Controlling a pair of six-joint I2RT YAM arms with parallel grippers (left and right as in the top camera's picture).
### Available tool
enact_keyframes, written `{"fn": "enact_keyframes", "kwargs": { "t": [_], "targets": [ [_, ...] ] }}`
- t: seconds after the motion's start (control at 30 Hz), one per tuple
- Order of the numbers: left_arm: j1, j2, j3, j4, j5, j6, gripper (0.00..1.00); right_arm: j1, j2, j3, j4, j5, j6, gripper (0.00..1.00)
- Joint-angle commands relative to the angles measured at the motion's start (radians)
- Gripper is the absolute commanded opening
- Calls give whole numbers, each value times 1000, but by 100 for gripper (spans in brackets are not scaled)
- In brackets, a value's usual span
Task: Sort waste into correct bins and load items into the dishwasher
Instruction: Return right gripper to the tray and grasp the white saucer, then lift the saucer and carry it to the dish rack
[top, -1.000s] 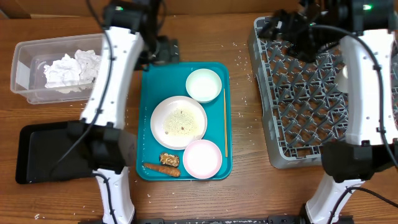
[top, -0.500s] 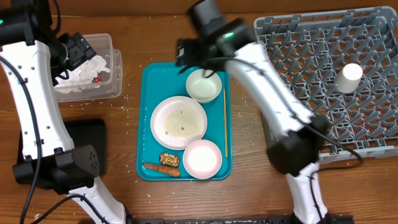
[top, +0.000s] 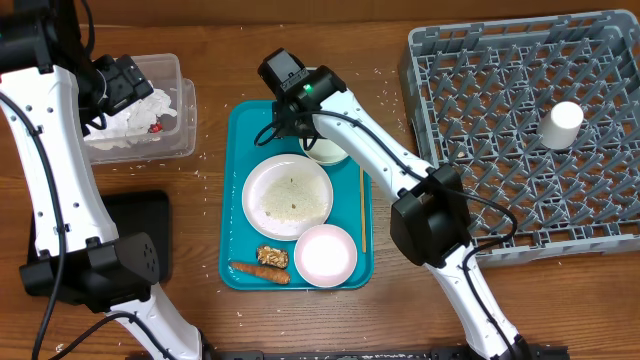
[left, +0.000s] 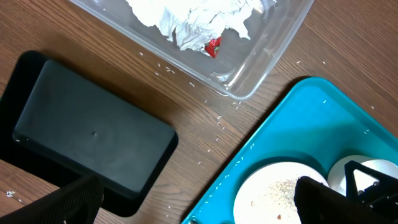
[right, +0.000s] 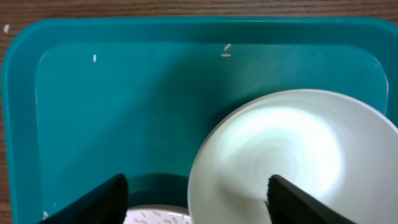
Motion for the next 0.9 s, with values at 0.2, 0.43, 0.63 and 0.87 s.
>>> {"fn": "enact_keyframes", "kwargs": {
  "t": [0.2,0.43,0.63,0.87],
  "targets": [
    [2,-6,2,5,-2,19,100,10,67,3,0,21,37,59],
    [2,-6,2,10,-2,19,100,33,90,3,0,22,37,43],
    [3,-6,2,10,-2,19,100,40,89,21,-9,22,36,25],
    [3,-6,2,11,-2,19,100,29,87,82,-62,37,33,4]
  ]
}}
